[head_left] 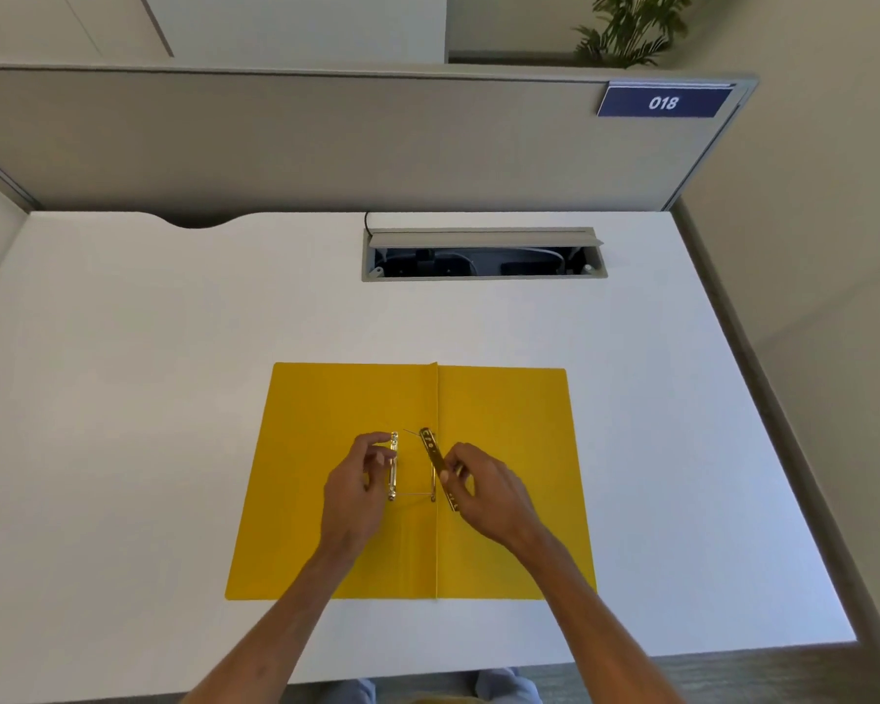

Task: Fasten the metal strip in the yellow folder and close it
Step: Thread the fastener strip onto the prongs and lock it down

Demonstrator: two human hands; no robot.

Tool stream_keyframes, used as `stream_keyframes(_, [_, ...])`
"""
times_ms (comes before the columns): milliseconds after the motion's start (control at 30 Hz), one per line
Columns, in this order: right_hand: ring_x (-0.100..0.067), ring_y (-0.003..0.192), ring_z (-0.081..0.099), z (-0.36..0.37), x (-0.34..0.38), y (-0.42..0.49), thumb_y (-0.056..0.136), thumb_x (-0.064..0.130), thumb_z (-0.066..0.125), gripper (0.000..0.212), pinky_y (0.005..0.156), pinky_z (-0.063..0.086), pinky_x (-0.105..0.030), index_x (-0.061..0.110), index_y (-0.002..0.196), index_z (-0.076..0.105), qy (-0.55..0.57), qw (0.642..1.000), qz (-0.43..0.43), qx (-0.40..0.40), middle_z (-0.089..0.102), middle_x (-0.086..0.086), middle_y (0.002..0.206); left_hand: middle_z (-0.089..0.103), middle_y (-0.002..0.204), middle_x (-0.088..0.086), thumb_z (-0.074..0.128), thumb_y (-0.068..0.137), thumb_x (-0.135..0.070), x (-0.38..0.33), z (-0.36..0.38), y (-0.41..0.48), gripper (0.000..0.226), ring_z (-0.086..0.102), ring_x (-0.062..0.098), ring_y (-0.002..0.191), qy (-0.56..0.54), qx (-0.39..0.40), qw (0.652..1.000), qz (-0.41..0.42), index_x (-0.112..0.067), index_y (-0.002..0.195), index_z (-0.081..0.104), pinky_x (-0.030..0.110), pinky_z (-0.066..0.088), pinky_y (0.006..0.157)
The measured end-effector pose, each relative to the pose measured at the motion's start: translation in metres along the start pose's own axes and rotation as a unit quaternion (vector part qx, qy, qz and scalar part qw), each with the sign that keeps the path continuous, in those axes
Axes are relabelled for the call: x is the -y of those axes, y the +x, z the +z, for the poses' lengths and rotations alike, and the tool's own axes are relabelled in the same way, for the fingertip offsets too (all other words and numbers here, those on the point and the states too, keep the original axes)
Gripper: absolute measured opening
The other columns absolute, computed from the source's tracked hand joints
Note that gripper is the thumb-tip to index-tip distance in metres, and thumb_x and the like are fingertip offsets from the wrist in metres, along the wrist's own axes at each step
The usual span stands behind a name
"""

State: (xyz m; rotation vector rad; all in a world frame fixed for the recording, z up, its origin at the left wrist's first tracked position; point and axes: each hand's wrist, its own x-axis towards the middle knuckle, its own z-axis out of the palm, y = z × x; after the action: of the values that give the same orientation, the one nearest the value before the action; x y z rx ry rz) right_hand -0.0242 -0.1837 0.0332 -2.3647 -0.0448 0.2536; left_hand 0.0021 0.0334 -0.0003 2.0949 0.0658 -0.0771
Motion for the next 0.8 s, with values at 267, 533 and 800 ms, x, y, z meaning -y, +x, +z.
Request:
stream_keyframes(267, [-0.017,0.095,0.062,0.014,-0.013,-0.001,0.111,0.037,0.045,0.015,0.08,0.055,-0.04,0.031,0.121,0.054,-0.153,0.985,-0.074,-0.044,0.073,0.007,0.103,0.075,0.133,-0.014,0.05,0.113,-0.01,0.005,0.018,-0.008,0.033,0.065,0.004,0.13,-0.035,0.149,0.988,0.013,-0.029,0.133,0.068,0.044,0.053,0.114])
stream_keyframes(533, [-0.015,0.095,0.058,0.021,-0.022,-0.008,0.112,0.037,0.049,0.014,0.085,0.049,-0.041,0.027,0.113,0.058,-0.051,0.998,0.015,-0.034,0.069,0.011,0.099,0.064,0.143,-0.029,0.038,0.106,-0.032,0.004,0.006,-0.008,0.049,0.05,0.002,0.143,0.02,0.233,0.971,0.054,-0.05,0.151,0.047,0.041,0.042,0.118])
stream_keyframes(800, [-0.03,0.086,0.074,0.013,-0.016,-0.004,0.108,0.025,0.063,0.014,0.072,0.057,-0.051,0.013,0.102,0.062,0.191,0.974,0.12,-0.027,0.079,-0.011,0.09,0.048,0.164,-0.022,0.048,0.104,-0.05,0.016,0.009,-0.018,0.061,0.028,0.013,0.16,0.299,0.252,0.898,0.203,-0.047,0.163,0.031,0.04,0.036,0.127])
